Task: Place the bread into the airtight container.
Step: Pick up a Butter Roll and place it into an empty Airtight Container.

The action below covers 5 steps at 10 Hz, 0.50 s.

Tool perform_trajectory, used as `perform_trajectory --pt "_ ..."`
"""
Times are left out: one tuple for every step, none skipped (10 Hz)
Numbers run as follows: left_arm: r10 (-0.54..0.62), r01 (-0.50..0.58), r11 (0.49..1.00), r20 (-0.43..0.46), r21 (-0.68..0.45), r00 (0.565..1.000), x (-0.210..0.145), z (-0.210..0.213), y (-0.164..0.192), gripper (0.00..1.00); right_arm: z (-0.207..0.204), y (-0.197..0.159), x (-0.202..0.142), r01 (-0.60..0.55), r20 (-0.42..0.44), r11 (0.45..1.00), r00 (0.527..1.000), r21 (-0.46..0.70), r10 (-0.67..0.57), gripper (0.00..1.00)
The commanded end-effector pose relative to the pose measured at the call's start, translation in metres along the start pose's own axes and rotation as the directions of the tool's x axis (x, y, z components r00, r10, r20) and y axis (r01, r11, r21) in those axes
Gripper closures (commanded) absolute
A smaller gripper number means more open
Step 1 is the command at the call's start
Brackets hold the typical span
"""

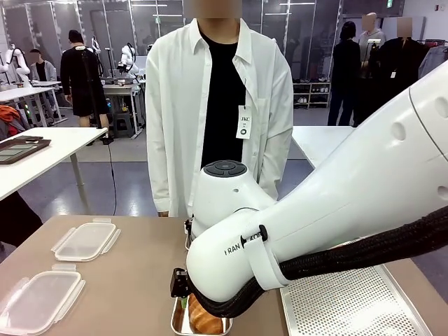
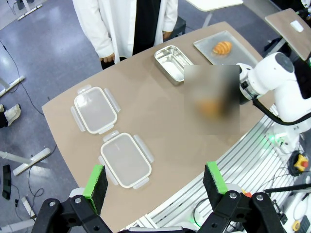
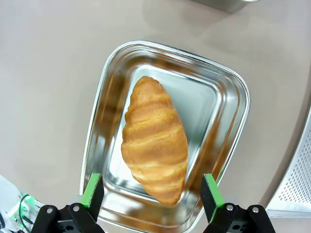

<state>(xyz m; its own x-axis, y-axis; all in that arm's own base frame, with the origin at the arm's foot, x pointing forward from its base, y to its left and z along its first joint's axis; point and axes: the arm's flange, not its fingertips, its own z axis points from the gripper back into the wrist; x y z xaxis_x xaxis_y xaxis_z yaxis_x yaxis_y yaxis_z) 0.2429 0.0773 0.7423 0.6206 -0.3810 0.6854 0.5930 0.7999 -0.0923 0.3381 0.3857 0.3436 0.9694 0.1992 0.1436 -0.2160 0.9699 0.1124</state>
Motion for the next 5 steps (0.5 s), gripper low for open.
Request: perform_trajectory --pt "-0.015 0.015 1.0 -0.005 -0.002 1.0 0.0 0.002 -0.001 0.0 0.002 0.002 0.001 -0.005 0.01 1.0 1.0 0.002 0.005 0.0" --pt "-0.015 0.015 1.0 -0.005 -0.002 1.0 0.0 0.002 -0.001 0.0 0.0 0.0 0.0 0.0 0.0 1.0 1.0 0.0 0.0 0.0" --pt "-0.015 0.015 1.0 -0.005 -0.002 1.0 0.0 0.002 -0.001 0.0 0.029 -0.007 -0.004 -0.029 0.044 0.999 0.999 -0.017 0.03 0.0" --pt "-0.015 0.015 1.0 -0.005 -0.002 1.0 0.0 0.002 -0.001 0.0 0.058 -0.018 -0.011 -0.072 0.076 0.997 0.994 -0.011 0.072 0.0" --pt "-0.015 0.015 1.0 -0.005 -0.002 1.0 0.0 0.002 -0.001 0.0 0.092 -0.034 -0.024 -0.111 0.093 0.994 0.99 0.015 0.109 0.0"
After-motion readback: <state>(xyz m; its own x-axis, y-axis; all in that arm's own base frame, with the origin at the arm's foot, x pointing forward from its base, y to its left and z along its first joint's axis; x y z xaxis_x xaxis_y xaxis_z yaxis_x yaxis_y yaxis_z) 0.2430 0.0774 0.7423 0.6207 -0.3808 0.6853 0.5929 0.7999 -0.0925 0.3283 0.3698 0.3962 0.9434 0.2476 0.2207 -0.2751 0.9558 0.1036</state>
